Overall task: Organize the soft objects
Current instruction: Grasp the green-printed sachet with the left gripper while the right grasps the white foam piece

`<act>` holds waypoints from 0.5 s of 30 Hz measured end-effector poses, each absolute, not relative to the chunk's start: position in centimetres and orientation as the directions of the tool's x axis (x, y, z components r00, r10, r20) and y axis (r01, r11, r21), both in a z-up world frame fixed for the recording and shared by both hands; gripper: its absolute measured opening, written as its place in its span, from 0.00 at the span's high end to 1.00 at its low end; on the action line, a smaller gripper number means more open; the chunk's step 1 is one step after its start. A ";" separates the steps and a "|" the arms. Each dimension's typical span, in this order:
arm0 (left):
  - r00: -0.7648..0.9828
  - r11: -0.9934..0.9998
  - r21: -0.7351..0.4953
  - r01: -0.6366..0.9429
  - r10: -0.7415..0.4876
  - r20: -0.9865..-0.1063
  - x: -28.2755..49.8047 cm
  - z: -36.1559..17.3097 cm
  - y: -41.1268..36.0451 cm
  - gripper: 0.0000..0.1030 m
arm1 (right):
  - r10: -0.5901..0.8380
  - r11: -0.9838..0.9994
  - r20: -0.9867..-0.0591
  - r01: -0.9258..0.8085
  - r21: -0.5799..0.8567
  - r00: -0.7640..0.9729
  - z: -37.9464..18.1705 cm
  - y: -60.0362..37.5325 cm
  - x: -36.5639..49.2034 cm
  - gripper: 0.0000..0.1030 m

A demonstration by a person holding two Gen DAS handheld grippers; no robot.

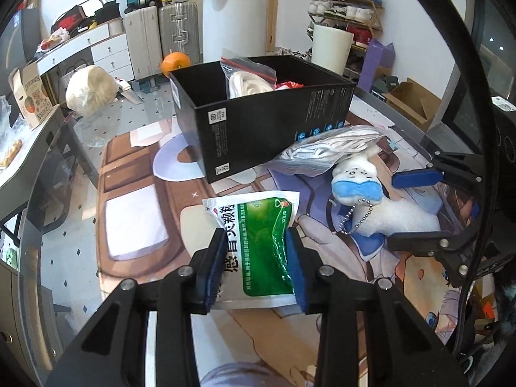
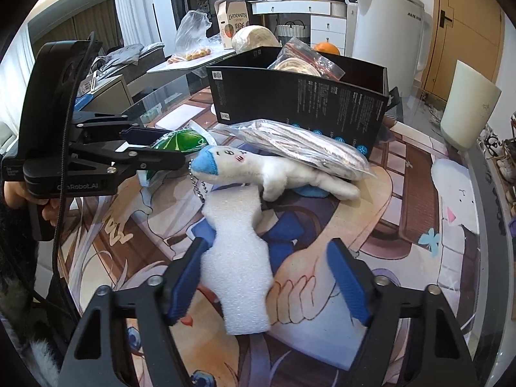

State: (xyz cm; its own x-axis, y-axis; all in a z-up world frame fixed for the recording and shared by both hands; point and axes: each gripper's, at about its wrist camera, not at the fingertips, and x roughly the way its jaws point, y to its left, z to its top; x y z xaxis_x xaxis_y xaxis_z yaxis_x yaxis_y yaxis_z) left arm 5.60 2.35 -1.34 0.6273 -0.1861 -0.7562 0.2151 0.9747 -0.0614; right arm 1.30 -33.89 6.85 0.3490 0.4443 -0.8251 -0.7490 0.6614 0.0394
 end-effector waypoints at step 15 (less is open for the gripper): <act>0.681 0.980 -0.086 0.179 -0.186 -0.708 3.9 -0.2 2.9 0.66 | 0.475 0.629 -0.797 -0.777 0.012 0.372 6.7 -32.7 0.0 0.63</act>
State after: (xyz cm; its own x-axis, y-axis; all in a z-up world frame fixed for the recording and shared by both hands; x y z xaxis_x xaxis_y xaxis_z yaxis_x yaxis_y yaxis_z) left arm 3.86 2.92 -0.17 0.6814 -0.1864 -0.7078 0.1790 0.9801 -0.0857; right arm -0.01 -32.73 6.65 0.3724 0.4748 -0.7974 -0.7772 0.6292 0.0116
